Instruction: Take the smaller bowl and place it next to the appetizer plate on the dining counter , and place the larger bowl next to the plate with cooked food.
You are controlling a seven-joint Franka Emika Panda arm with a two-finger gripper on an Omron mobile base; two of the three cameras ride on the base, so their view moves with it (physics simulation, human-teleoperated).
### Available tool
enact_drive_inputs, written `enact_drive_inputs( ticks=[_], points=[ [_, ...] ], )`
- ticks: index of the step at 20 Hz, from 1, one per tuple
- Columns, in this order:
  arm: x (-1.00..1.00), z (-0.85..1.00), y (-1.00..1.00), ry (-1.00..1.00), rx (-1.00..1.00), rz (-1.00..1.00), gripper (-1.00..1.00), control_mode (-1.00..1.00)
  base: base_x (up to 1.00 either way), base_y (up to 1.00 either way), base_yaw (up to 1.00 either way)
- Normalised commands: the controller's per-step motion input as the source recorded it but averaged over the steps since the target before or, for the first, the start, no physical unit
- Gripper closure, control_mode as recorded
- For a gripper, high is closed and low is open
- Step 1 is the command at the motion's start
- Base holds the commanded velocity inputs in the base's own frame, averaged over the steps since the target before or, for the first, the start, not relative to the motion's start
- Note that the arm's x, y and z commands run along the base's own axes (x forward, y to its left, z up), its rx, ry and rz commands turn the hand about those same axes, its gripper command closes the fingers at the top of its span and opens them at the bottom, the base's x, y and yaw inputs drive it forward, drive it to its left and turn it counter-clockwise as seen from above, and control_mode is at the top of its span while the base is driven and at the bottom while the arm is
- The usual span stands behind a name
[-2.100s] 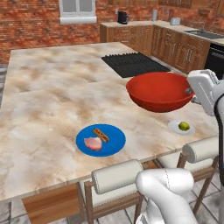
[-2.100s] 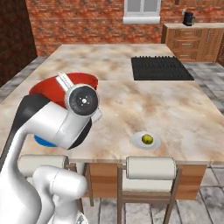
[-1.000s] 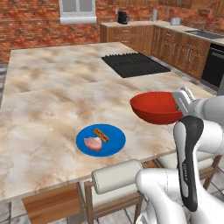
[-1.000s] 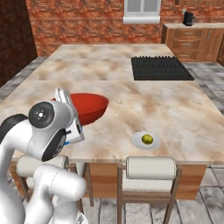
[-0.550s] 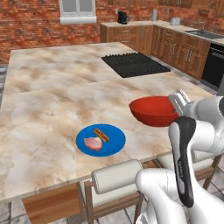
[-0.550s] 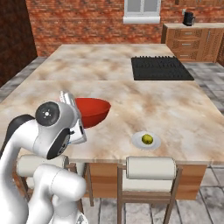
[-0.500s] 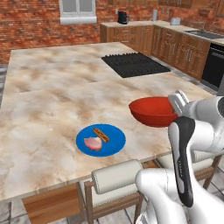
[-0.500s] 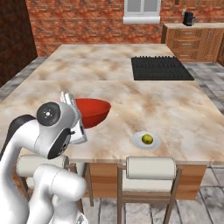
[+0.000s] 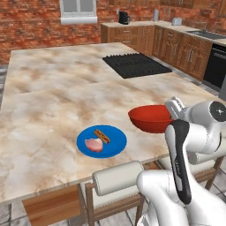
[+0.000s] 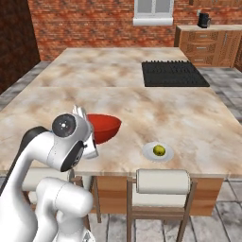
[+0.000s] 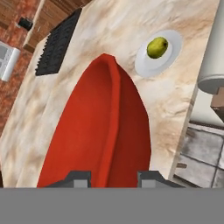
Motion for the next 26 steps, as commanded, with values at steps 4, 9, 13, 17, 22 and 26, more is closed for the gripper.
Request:
enact_drive_inputs(
  ticks=[4,9,13,17,22,26],
  points=[
    [0.13,-0.32,-0.04,0.0,0.0,0.0,1.0,-1.0,0.0,0.0,0.0],
    [0.1,-0.29,-0.11,0.0,0.0,0.0,1.0,-1.0,0.0,0.0,0.0],
    [0.11,-0.29,-0.13,0.0,0.0,0.0,1.0,-1.0,0.0,0.0,0.0],
    [0.13,-0.28,-0.11,0.0,0.0,0.0,1.0,-1.0,0.0,0.0,0.0],
    [0.3,-0.3,-0.02,0.0,0.0,0.0,1.0,-1.0,0.0,0.0,0.0],
    [0.39,-0.27,0.0,0.0,0.0,0.0,1.0,-1.0,0.0,0.0,0.0]
  ],
)
